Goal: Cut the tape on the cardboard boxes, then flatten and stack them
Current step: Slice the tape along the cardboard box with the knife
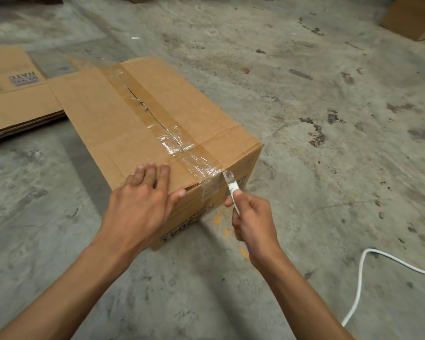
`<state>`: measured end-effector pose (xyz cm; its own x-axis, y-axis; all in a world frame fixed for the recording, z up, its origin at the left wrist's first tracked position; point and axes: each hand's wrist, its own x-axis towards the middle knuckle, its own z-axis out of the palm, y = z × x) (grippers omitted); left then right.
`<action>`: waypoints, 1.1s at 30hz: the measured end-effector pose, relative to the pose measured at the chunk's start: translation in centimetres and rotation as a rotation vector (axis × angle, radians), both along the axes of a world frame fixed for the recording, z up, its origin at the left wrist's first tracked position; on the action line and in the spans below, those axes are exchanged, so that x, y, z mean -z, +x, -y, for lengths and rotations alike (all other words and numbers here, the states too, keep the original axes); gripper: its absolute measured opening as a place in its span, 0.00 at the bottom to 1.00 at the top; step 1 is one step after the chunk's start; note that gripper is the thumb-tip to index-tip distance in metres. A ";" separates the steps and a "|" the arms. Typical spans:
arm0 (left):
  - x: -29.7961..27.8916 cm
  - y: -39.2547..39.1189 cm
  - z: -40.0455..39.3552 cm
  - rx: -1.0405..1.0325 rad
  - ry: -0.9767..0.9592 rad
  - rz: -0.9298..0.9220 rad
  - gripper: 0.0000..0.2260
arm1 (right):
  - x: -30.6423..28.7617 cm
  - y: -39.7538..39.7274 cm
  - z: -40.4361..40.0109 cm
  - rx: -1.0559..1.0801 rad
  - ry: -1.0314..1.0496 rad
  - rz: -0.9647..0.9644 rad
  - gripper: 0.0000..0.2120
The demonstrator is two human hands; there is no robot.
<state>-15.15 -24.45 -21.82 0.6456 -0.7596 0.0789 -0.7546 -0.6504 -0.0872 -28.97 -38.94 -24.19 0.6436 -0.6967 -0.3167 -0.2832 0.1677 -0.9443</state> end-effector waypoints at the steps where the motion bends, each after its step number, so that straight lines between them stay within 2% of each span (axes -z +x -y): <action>1: 0.0 0.0 -0.1 0.005 0.000 0.001 0.30 | -0.1 0.1 -0.1 0.000 -0.266 -0.087 0.18; 2: -0.1 0.1 -0.1 0.010 0.000 -0.001 0.30 | -0.2 0.2 -0.2 0.004 -0.391 -0.120 0.18; 3: -0.1 0.1 -0.1 0.014 0.000 -0.005 0.30 | -0.3 0.2 -0.2 0.003 -0.381 -0.116 0.18; 4: -0.2 0.1 -0.1 0.015 -0.001 -0.008 0.30 | -0.4 0.2 0.0 -0.004 -0.212 -0.069 0.18; 6: -0.2 0.1 -0.2 0.018 -0.005 -0.010 0.30 | -1.4 0.4 0.4 -0.033 0.334 0.073 0.16; 7: -0.1 0.1 -0.2 0.020 -0.006 -0.011 0.30 | -1.8 0.4 0.4 -0.047 0.446 0.101 0.16; 8: -0.1 0.1 -0.3 0.021 -0.004 -0.012 0.30 | -1.9 0.5 0.3 -0.067 0.416 0.083 0.16; 11: 0.0 0.3 -0.7 0.022 -0.007 -0.017 0.30 | -2.1 1.0 -0.4 -0.095 -0.152 -0.123 0.19; 12: 0.0 0.3 -0.7 0.023 -0.008 -0.017 0.30 | -2.0 1.1 -0.4 -0.096 -0.168 -0.136 0.19; 15: 0.0 0.3 -0.7 0.022 -0.001 -0.017 0.31 | -2.9 1.3 0.5 -0.118 0.208 -0.028 0.15; 16: 0.0 0.3 -0.6 0.019 0.002 -0.023 0.31 | -3.0 1.5 0.8 -0.132 0.227 -0.030 0.14; 20: -0.2 0.1 -0.6 0.013 0.003 -0.028 0.30 | -3.1 2.8 0.2 -0.156 0.006 -0.126 0.17; 23: -0.2 -0.1 -0.9 -0.002 0.000 -0.029 0.30 | -3.0 2.8 -0.2 -0.174 0.126 -0.080 0.16; 33: 0.0 0.0 -0.5 -0.008 -0.016 -0.026 0.31 | -2.8 2.9 -0.7 -0.151 0.168 -0.044 0.16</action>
